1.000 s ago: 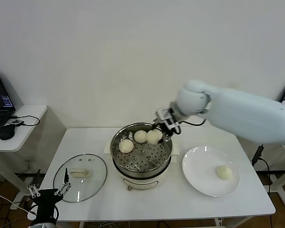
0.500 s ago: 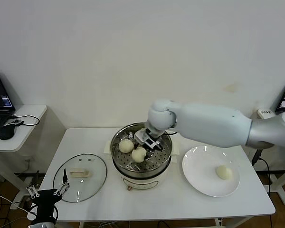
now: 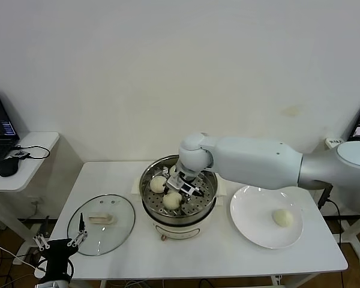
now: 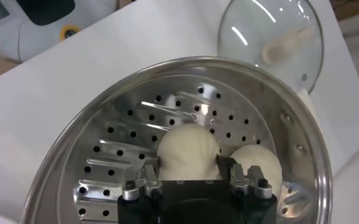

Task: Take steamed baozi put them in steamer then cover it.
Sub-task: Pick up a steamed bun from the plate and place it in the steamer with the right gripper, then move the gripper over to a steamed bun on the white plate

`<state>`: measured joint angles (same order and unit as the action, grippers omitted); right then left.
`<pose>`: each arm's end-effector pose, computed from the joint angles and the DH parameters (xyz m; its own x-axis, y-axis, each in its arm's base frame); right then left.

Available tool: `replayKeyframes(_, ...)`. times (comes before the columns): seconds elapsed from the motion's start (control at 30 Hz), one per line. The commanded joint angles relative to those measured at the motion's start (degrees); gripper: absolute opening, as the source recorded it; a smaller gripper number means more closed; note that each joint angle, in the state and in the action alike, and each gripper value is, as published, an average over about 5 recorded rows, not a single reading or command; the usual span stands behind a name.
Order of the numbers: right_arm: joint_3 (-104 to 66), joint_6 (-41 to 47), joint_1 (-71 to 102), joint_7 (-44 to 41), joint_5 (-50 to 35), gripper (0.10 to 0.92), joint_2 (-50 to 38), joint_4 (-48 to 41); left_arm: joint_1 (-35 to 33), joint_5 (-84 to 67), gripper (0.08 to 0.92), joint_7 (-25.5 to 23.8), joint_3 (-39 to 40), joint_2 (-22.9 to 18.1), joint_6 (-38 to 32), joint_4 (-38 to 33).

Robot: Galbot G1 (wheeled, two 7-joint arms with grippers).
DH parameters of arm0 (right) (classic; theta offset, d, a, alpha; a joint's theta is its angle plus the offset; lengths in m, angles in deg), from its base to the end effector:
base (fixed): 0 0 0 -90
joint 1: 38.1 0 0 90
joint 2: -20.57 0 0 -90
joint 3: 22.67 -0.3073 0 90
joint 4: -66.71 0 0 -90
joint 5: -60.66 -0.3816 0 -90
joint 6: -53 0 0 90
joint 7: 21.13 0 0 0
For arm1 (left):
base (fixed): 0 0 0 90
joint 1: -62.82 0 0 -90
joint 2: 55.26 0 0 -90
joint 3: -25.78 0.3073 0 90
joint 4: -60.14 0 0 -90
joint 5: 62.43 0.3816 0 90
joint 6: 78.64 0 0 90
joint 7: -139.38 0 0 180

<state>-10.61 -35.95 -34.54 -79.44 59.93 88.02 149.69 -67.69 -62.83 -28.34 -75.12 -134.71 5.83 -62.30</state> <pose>0.4631 0.2063 -0.1081 -0.1267 -0.2826 0.9508 -0.4942 -0.8131 -0.3075 0.1822 0.0787 -0.2736 -0.9704 -0.2395 -0.0322 -0.2397 0.9376 0.2517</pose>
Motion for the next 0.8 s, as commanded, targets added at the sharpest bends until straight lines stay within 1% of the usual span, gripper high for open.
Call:
replayKeyframes(0.03,-3.6,0.8,-2.3,0.4,-2.3,0.759,-5.4,3.5,0.1,0.1,0.823,-0.1,0.1,0.1,0.1,-0.2)
replayKeyframes(0.13,-7.5,4.7,-4.0,-1.2,-4.8,0.810,-10.0,5.3,0.1,0.1,0.823,-0.3,0.1,0.4,0.4,-0.5)
replayKeyframes(0.3,-9.5,14.0,-7.6,-4.7,-9.9,0.822,-19.9,10.1,0.2,0.0,0.823,-0.5,0.1,0.8,0.6,-0.6)
replayKeyframes(0.4,-9.8,18.1,-7.6,-5.3,-10.0,0.823,-27.1,12.7,0.5,-0.1,0.823,-0.6,0.2,1.1,0.6,-0.6)
replayKeyframes(0.57,-12.1,21.2,-1.4,-5.2,-5.2,0.823,-39.2,15.4,0.9,-0.5,0.823,-0.7,0.6,2.0,0.6,-0.6)
replayKeyframes(0.7,-20.4,19.1,10.3,-5.6,0.0,0.823,-45.6,14.6,1.1,-0.9,0.823,-0.7,0.6,2.8,0.6,-0.2)
replayKeyframes(0.8,-29.2,15.7,21.8,-6.6,4.0,0.823,-47.9,12.4,1.0,-1.0,0.823,-0.8,0.6,3.4,0.7,-0.1)
